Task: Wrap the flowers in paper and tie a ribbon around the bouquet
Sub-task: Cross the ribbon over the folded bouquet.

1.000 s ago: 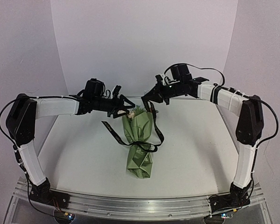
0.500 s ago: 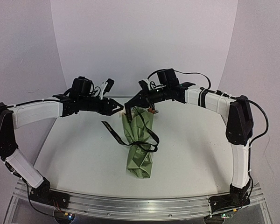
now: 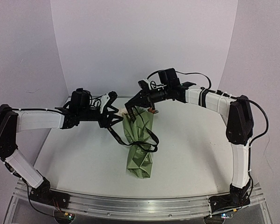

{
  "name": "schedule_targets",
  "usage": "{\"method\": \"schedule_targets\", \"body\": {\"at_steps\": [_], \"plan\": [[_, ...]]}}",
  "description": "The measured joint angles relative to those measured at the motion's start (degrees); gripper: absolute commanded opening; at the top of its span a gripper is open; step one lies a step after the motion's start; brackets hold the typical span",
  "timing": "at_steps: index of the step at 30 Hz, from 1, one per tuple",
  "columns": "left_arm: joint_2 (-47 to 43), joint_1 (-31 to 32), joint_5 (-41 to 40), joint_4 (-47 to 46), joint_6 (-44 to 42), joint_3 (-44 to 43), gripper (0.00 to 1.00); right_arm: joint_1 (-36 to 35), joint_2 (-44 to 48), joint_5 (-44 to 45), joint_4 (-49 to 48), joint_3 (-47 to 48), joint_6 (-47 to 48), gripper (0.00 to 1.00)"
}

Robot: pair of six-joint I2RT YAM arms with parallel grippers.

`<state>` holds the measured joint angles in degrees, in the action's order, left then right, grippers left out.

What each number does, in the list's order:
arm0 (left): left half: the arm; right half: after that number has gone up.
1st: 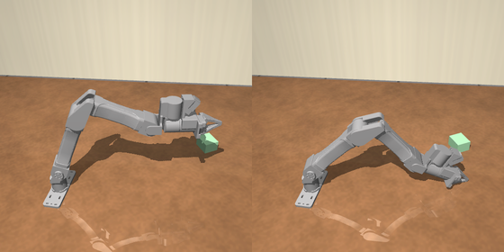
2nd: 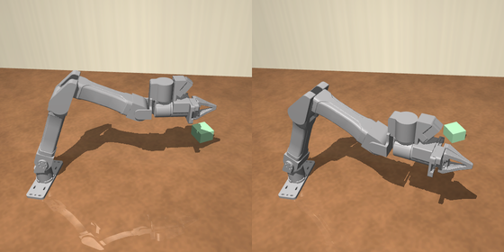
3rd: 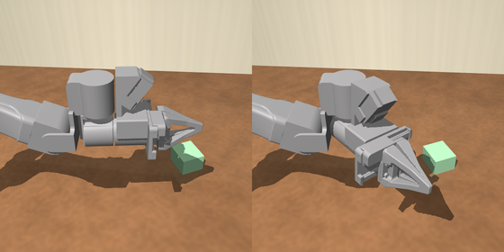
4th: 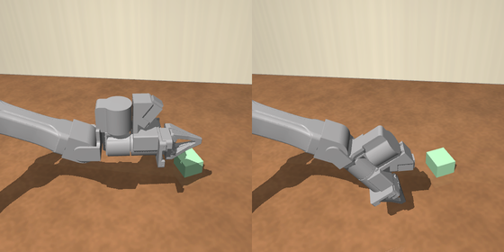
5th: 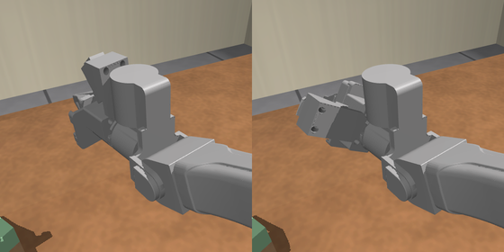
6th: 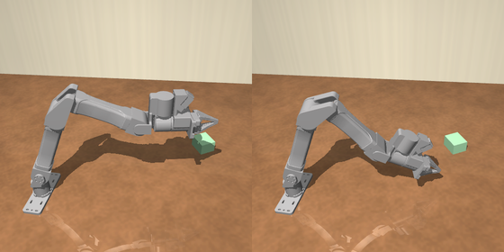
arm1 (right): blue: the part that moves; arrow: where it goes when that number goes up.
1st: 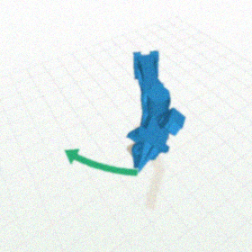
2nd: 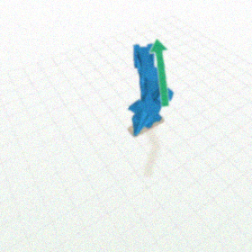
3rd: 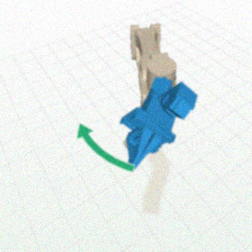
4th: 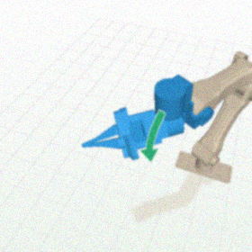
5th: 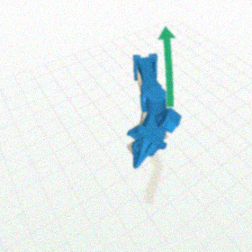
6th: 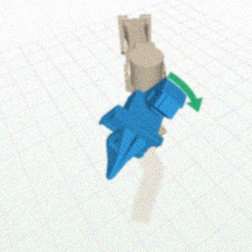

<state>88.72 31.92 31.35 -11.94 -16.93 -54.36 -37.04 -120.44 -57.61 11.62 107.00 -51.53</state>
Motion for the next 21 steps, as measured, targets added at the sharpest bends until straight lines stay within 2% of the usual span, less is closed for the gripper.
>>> {"method": "schedule_targets", "body": {"at_steps": [7, 21], "plan": [[3.15, 0.00, 0.27, -1.62, -4.08, -1.40, 0.60, 0.00, 0.00, -1.38, -0.02, 0.00, 0.00, 0.00], [6.32, 0.00, 0.81, -7.57, -4.14, -4.05, 0.60, 0.00, 0.00, -2.32, 0.00, -0.42, 0.02, 0.00]]}}
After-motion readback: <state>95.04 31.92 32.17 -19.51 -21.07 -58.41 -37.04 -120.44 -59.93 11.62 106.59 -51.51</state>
